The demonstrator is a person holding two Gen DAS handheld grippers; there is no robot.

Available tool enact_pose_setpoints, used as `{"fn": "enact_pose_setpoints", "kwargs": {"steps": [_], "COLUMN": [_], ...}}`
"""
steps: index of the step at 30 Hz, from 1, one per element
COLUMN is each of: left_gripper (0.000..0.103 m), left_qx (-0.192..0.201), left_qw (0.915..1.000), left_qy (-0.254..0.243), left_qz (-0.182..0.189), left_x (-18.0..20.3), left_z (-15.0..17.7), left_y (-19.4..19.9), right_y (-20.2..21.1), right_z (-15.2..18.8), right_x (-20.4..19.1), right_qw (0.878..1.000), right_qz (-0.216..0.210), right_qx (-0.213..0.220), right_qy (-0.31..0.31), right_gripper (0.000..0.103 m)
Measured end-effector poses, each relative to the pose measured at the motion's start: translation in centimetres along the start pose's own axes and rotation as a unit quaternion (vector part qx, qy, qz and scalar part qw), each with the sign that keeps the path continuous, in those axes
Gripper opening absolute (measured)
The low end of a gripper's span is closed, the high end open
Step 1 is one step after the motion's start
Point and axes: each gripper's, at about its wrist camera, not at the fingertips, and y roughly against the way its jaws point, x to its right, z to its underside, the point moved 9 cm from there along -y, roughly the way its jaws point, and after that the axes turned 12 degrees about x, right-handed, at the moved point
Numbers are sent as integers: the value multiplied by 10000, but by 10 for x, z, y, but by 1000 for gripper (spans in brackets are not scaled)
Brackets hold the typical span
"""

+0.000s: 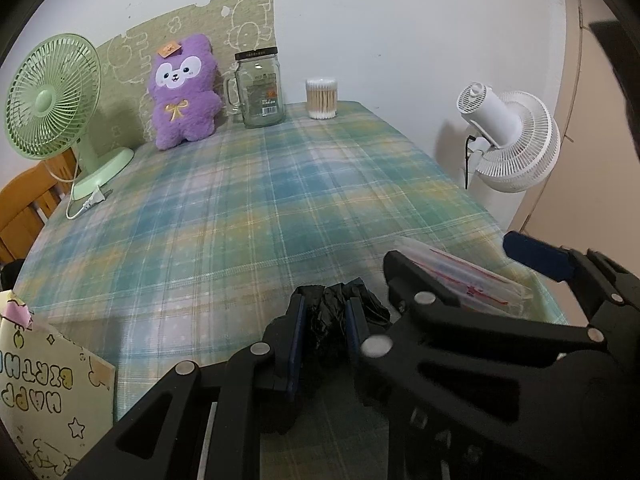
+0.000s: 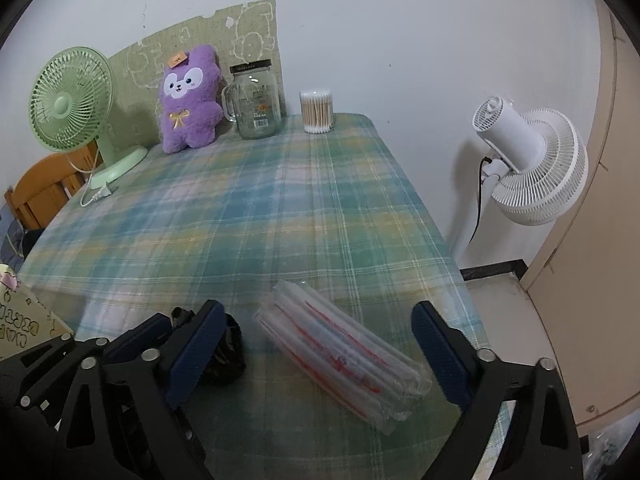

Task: Organize soft objects
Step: 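Grasp the black plastic bag with the left gripper while the right grasps the straw bag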

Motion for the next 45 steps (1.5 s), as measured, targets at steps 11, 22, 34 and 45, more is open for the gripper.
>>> {"fn": "enact_pose_setpoints", "kwargs": {"steps": [11,22,34,45], "left_gripper": [20,20,20,20], "left_qx": [-37,-55,-97,-73], "left_qw": [9999,9997,9998,9996], "left_qy": [-154,-233,-52,159], "left_qz": [-33,27,136,239], "left_x": [2,3,-6,-19], "left_z": [5,12,24,28], "left_y": [-2,10,32,52], "right_y": [-8,8,31,56], "right_z": [14,24,35,36], "right_x": [0,-7,-23,-40], "right_qw": [9989,9986,9976,9974], "right_qz": [-141,-148,-250,-316], "right_qx": [-371,-451,-470,-386], "right_qy": [-232,-225,-449,-521], "right_gripper": [41,19,13,13]}}
